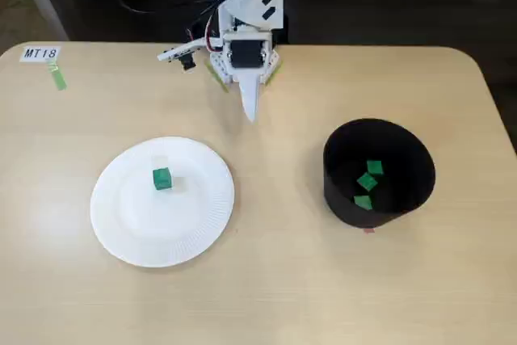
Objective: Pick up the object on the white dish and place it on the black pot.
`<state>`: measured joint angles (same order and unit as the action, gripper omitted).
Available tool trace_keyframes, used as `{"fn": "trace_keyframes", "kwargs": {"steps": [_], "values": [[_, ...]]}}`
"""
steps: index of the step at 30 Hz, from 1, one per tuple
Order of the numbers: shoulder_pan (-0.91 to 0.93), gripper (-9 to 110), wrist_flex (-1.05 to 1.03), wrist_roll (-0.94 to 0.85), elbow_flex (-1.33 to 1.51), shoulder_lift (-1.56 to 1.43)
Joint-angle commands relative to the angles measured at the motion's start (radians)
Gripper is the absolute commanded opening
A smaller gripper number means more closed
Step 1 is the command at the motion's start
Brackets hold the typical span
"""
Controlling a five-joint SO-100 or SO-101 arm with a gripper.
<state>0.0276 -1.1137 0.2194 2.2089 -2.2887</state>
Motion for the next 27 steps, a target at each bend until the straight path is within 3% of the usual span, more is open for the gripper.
{"fn": "trace_keyframes", "kwargs": {"steps": [1, 8, 27], "values": [[0.037, 0, -0.074, 0.051, -0.213, 0.219], [0.133, 0, -0.161, 0.166, -0.468, 0.569], [0.403, 0, -0.061, 0.508, -0.589, 0.749]]}}
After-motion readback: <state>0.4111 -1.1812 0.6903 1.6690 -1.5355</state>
